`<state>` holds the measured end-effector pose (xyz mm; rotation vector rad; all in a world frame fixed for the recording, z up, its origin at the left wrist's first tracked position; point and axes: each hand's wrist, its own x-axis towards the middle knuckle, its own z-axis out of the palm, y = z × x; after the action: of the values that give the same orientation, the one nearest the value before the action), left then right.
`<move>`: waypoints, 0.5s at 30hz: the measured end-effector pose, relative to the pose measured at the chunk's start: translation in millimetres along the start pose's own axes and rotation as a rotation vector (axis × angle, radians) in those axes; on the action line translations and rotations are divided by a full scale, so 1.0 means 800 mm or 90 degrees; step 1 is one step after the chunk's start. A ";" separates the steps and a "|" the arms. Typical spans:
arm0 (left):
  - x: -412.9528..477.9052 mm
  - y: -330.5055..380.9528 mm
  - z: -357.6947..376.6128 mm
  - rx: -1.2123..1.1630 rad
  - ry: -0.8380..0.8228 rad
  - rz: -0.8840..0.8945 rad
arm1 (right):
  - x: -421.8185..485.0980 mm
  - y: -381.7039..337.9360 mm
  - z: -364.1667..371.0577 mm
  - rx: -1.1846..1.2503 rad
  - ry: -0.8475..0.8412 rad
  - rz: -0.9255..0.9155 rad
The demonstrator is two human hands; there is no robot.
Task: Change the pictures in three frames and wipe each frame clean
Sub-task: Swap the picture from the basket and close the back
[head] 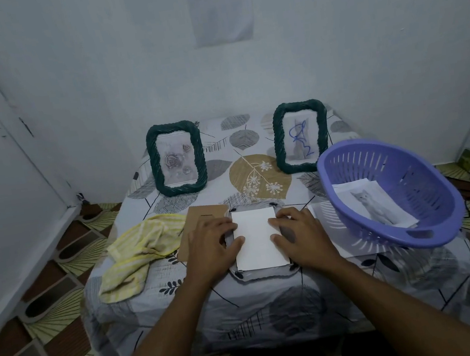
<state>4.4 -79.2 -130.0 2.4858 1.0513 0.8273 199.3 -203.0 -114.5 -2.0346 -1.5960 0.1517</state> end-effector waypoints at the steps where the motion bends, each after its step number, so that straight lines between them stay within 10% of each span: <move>1: 0.000 -0.001 0.001 0.002 0.001 0.000 | 0.000 -0.001 0.000 -0.007 -0.004 0.001; 15: -0.002 0.005 0.000 0.048 -0.006 -0.006 | 0.000 0.002 -0.002 0.050 0.003 0.003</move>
<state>5.9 -83.1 -128.4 2.5410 1.1102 0.7868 201.2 -204.0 -113.8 -1.9776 -1.5569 0.2082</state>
